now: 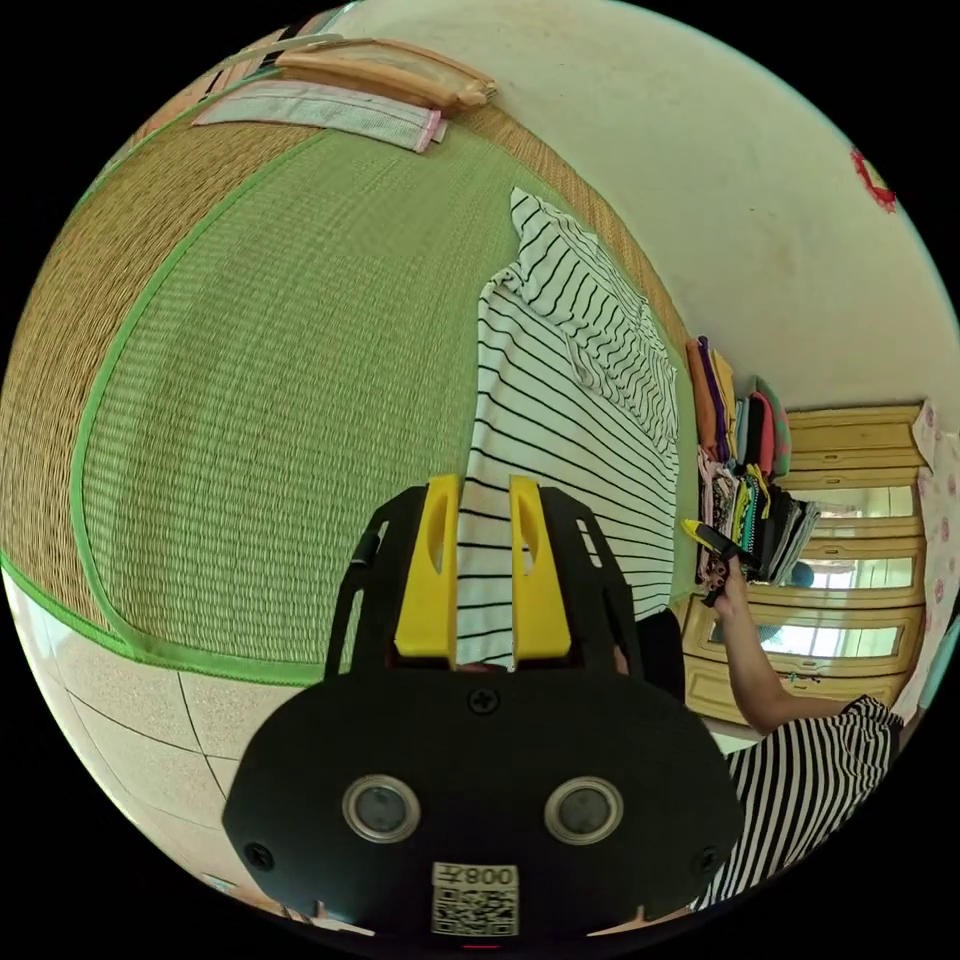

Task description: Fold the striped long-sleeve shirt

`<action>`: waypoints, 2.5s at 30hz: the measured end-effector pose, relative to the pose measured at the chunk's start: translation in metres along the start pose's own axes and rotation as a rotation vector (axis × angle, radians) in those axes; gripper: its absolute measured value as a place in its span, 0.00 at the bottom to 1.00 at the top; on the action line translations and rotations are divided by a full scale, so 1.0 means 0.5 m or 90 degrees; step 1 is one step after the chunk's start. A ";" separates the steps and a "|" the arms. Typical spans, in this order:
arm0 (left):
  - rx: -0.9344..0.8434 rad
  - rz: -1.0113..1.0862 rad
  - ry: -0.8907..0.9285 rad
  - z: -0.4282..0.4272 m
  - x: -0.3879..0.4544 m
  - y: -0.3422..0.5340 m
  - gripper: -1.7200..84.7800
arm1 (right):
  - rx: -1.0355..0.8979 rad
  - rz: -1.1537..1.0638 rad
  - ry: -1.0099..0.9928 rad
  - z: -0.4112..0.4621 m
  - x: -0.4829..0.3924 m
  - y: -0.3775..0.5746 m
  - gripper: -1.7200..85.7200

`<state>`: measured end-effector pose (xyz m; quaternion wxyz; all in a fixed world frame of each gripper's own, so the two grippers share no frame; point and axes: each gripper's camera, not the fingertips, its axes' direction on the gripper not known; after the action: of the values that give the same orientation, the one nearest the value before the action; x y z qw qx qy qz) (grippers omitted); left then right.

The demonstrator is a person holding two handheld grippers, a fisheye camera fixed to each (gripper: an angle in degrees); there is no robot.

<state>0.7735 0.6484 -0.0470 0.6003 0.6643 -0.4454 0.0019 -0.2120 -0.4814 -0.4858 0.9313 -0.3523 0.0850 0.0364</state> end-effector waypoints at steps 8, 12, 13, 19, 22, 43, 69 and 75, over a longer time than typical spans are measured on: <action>-0.030 -0.008 -0.072 -0.022 -0.005 0.039 0.04 | -0.041 0.019 0.067 0.038 -0.040 0.035 0.05; -0.018 -0.030 -0.050 -0.051 -0.024 0.063 0.03 | -0.021 0.006 0.033 0.018 -0.059 0.050 0.05; -0.017 -0.033 -0.043 -0.053 -0.027 0.068 0.03 | -0.011 0.008 0.028 0.009 -0.065 0.061 0.07; -0.020 -0.027 -0.014 -0.085 -0.044 0.129 0.04 | -0.049 0.015 0.053 0.035 -0.084 0.113 0.08; -0.030 -0.032 -0.034 -0.096 -0.041 0.144 0.03 | -0.056 0.015 0.069 0.035 -0.097 0.113 0.05; 0.008 -0.044 0.021 -0.303 -0.118 0.357 0.10 | -0.032 0.064 0.008 -0.038 -0.065 0.231 0.06; -0.170 0.009 -0.002 -0.266 -0.085 0.359 0.06 | -0.105 0.055 -0.022 0.038 -0.076 0.335 0.12; -0.171 0.008 -0.001 -0.293 -0.067 0.360 0.04 | -0.137 -0.008 0.012 0.059 -0.105 0.296 0.13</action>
<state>0.7245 0.8064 0.1196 0.6834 0.5752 -0.4463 -0.0545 -0.2787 -0.3516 -0.5504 0.8875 -0.4510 0.0874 0.0363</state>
